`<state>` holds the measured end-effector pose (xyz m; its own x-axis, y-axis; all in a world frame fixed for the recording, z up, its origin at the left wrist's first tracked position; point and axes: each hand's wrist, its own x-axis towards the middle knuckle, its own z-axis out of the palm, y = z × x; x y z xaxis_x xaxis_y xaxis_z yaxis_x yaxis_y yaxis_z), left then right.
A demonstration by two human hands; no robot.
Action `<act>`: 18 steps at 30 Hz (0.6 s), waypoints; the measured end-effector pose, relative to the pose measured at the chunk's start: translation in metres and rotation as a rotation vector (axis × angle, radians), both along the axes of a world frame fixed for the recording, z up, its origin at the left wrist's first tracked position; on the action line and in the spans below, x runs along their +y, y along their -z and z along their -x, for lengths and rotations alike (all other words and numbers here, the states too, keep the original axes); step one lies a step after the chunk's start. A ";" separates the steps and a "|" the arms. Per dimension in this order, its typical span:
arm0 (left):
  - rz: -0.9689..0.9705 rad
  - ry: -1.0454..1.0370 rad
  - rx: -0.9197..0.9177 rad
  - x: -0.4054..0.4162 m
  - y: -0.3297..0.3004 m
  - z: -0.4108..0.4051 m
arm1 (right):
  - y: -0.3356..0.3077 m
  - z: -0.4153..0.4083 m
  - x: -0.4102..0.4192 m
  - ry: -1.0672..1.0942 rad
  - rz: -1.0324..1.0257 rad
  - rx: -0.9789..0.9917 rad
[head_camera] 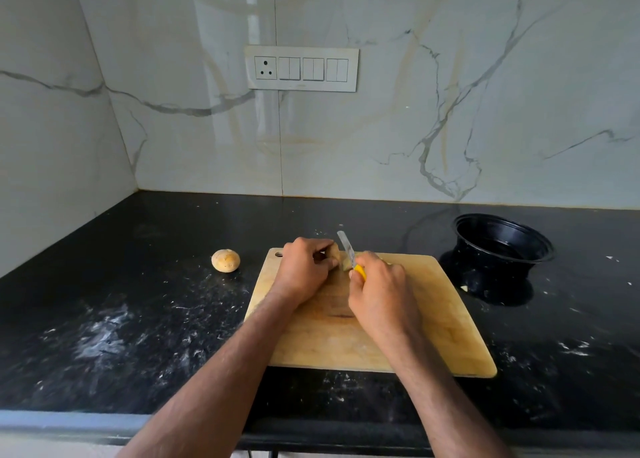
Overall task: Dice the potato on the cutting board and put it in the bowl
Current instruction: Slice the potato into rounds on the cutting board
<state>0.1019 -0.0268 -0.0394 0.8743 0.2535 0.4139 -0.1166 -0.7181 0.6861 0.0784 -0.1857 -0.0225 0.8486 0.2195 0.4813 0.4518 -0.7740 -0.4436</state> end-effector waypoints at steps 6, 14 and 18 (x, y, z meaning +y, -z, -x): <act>0.008 0.019 0.036 -0.002 -0.003 -0.001 | -0.002 0.001 0.008 -0.008 0.034 -0.009; 0.070 0.043 0.043 -0.003 -0.006 0.001 | 0.000 0.002 0.008 0.008 0.082 0.005; 0.078 0.029 0.050 -0.005 -0.006 0.001 | -0.001 0.002 0.008 0.037 0.141 -0.023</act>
<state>0.1010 -0.0316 -0.0335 0.9009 0.2576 0.3492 -0.1002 -0.6594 0.7450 0.0759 -0.1774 -0.0214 0.8463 0.2552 0.4676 0.4307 -0.8443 -0.3187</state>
